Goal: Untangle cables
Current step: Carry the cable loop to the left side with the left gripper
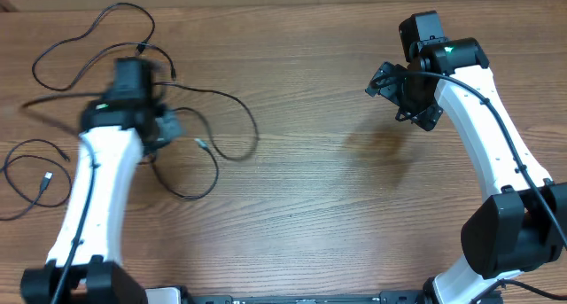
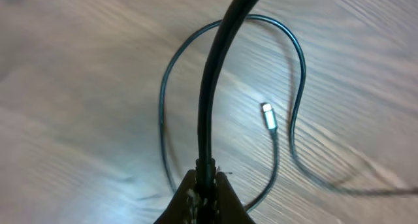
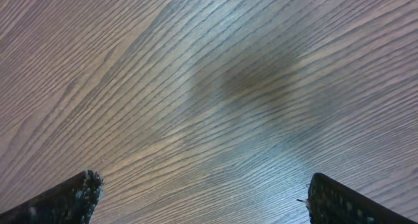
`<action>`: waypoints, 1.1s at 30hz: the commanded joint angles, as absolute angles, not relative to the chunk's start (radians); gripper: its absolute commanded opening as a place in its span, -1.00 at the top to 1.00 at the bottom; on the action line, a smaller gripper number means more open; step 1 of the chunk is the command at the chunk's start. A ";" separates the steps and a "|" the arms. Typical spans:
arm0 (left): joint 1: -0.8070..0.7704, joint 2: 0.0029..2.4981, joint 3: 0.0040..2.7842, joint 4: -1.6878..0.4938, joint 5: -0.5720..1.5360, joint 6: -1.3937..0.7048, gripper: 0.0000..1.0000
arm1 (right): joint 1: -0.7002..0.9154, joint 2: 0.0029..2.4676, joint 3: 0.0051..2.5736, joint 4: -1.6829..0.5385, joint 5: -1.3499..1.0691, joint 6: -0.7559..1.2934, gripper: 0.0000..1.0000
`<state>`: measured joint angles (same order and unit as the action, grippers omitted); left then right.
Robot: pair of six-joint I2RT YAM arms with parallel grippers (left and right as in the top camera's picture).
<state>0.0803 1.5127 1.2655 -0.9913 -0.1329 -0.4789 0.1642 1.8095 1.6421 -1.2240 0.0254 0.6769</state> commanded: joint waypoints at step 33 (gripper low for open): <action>0.404 1.676 1.169 -0.947 0.142 -0.488 0.21 | 0.161 1.809 1.640 -1.223 0.024 0.672 -1.00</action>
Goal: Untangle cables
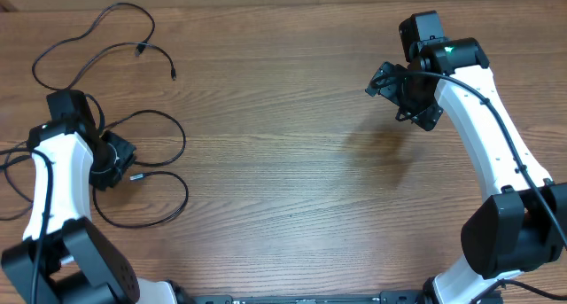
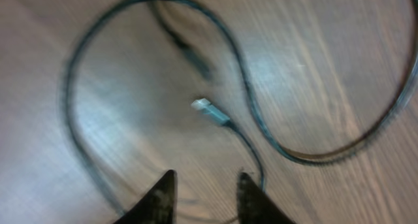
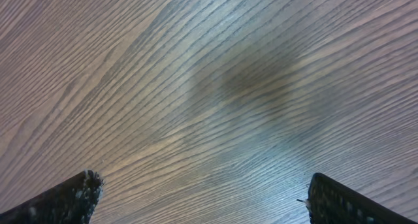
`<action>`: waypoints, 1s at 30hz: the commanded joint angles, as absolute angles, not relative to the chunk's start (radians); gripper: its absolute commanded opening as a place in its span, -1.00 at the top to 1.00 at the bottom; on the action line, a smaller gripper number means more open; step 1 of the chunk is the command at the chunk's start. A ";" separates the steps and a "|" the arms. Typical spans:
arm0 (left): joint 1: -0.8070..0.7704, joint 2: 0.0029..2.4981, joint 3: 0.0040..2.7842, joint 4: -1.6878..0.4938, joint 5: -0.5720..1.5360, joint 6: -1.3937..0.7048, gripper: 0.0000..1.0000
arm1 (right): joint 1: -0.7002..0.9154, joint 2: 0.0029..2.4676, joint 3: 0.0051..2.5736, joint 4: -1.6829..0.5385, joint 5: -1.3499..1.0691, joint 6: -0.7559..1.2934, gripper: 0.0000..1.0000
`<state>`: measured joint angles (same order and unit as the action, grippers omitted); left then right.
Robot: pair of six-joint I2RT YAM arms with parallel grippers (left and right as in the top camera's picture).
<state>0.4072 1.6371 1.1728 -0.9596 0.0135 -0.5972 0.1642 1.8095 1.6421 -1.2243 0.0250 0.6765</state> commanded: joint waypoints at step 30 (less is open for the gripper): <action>0.412 1.705 1.127 -1.208 0.082 -0.808 -1.00 | 0.161 1.809 1.640 -1.223 0.023 0.672 -1.00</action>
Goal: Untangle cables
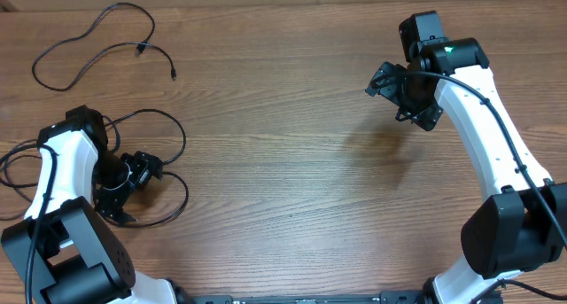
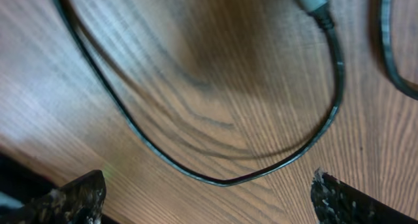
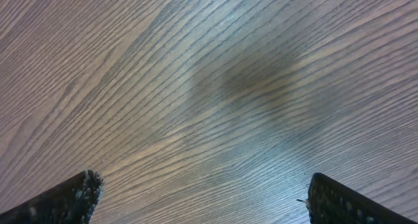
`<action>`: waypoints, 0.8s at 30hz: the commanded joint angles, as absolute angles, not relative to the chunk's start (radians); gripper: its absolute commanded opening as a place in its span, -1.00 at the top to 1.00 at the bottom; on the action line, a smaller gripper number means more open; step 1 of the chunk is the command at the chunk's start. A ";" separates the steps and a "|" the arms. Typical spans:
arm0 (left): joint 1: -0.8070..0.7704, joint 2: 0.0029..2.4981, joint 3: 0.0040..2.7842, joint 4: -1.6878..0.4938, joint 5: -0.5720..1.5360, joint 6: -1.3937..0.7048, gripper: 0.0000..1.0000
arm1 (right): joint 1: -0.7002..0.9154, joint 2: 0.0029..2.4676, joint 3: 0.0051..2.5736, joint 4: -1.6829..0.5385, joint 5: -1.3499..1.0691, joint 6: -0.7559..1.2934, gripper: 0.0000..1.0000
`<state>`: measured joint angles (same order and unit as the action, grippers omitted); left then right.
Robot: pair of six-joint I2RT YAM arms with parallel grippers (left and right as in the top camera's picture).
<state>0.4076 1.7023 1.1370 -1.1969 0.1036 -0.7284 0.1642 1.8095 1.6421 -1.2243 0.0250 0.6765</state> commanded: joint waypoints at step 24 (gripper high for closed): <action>0.497 1.266 0.958 -1.111 0.078 -0.717 -1.00 | 0.161 1.809 1.640 -1.223 0.023 0.672 -1.00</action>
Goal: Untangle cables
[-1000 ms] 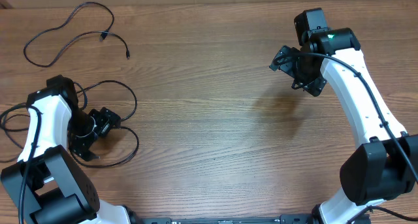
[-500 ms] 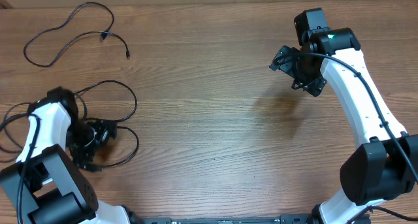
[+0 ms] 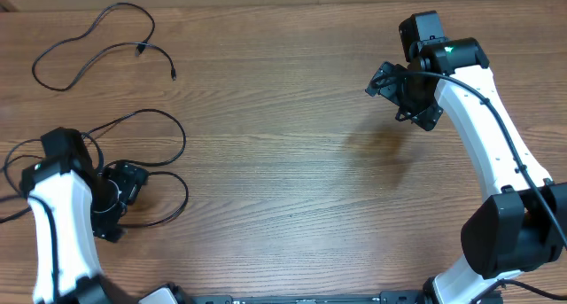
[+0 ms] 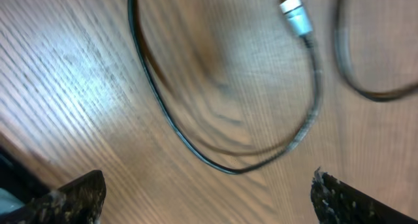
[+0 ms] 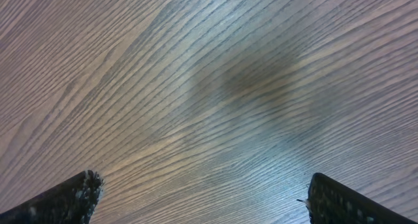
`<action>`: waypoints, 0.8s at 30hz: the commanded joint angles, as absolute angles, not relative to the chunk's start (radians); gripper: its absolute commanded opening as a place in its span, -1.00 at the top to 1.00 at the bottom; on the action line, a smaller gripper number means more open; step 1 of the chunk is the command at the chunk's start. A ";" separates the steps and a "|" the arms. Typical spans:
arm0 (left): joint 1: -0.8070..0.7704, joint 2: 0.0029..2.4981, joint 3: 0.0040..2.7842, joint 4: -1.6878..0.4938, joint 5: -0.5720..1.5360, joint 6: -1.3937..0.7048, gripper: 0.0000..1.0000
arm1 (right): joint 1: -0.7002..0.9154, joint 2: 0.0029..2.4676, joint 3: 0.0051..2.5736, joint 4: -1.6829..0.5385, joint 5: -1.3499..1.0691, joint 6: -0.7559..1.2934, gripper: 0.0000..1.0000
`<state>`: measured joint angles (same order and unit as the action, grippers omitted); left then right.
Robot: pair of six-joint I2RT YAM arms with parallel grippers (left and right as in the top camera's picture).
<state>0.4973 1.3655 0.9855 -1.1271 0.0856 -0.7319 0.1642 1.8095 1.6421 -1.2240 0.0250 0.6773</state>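
One thin black cable (image 3: 89,40) lies by itself at the table's far left corner. A second black cable (image 3: 164,158) lies in loose loops at the near left. In the left wrist view the second cable's curve (image 4: 196,152) and silver plug (image 4: 292,14) show. My left gripper (image 3: 118,202) hovers wide open over those loops, and in the left wrist view the left gripper (image 4: 209,198) holds nothing. My right gripper (image 3: 400,97) hangs open over bare wood at the far right. The right wrist view shows the right gripper (image 5: 202,198) with only tabletop between its fingers.
The wooden table (image 3: 292,189) carries a darker stain (image 3: 376,144) under the right arm. More of the second cable's loops (image 3: 18,167) lie left of the left arm, near the table's left edge.
My left arm has drawn back a little toward the near edge, still wide open. Its wrist view now takes in the silver plug as well as the loop. The right arm and cables are unchanged.
First my left gripper was shut on a cable among overlapping loops at the far left. Then that cable lay at the near left, apart from the other, with the jaws slightly parted. After that the gripper stood wide open over it, as now. The right arm never moved.
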 commanded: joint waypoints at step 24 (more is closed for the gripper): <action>0.497 1.392 0.615 -0.723 0.078 -0.899 -0.43 | 0.162 1.809 1.640 -1.223 0.023 0.672 -1.00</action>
<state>0.4973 1.3327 0.6270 -0.7235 0.0780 -0.8749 0.1642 1.8095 1.6421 -1.2240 0.0250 0.6765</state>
